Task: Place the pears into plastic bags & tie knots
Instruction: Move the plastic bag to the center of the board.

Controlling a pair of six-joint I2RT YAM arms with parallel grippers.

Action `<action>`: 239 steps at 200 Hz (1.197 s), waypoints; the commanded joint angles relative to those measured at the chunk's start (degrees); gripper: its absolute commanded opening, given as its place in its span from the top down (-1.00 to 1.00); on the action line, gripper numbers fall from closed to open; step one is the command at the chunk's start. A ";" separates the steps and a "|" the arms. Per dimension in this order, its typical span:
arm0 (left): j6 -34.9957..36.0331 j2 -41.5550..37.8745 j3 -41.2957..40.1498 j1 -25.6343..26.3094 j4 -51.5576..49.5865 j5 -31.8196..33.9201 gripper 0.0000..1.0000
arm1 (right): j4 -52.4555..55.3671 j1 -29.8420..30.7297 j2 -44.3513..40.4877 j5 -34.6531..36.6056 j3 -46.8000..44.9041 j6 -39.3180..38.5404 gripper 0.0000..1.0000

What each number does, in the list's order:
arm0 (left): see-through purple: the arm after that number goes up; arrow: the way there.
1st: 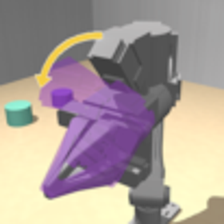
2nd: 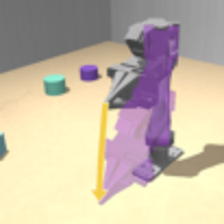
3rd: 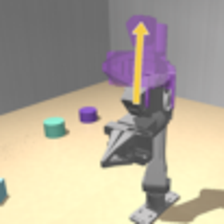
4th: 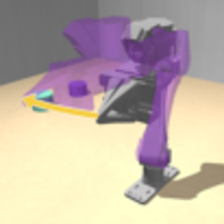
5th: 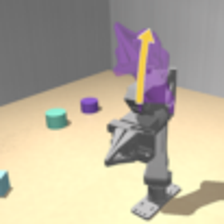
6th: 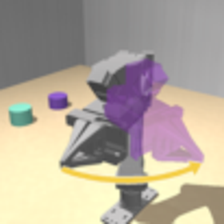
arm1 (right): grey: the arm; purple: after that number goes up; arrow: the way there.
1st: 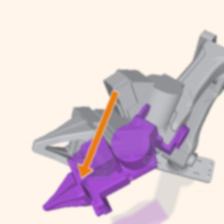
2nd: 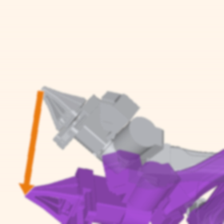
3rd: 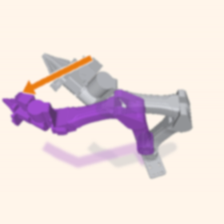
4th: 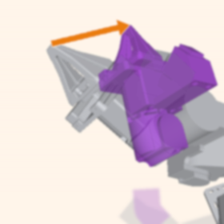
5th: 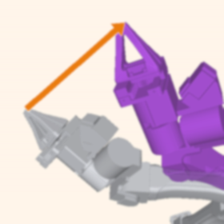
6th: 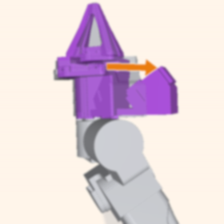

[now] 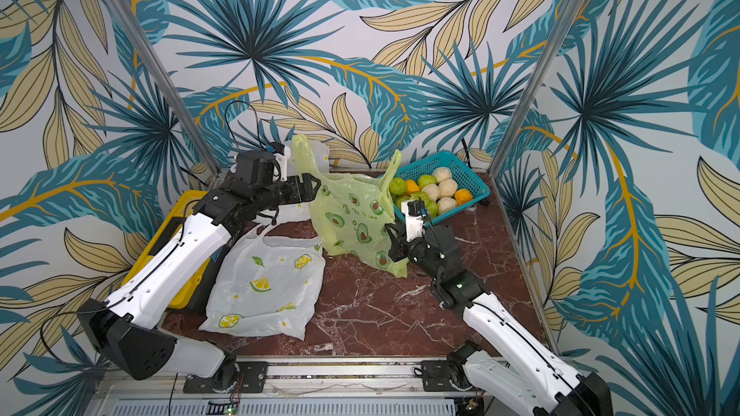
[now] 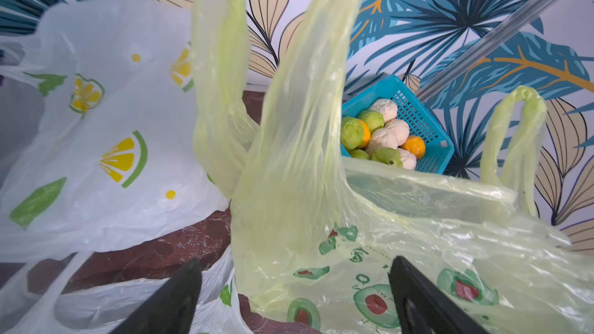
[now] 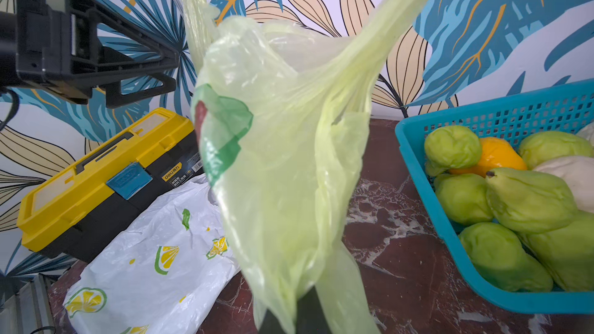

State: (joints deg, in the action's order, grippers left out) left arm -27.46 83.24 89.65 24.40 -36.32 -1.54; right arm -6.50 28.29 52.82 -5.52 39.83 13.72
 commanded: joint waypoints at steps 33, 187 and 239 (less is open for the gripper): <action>1.55 8.93 12.38 -1.11 0.35 -2.66 -0.81 | -8.51 0.92 -0.05 -1.36 -4.31 6.03 0.91; 14.37 11.78 27.63 -2.47 5.51 -19.67 1.00 | 18.15 -11.40 4.89 27.24 9.71 22.78 -0.41; 10.81 8.66 26.83 -7.94 1.40 -31.79 1.00 | 27.98 -16.34 17.27 27.17 22.33 18.15 -0.44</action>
State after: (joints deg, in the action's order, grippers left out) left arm -14.26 93.47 119.24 19.73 -32.93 -24.38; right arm 15.68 11.94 63.64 20.78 56.97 34.68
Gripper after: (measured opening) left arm 0.045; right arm 0.696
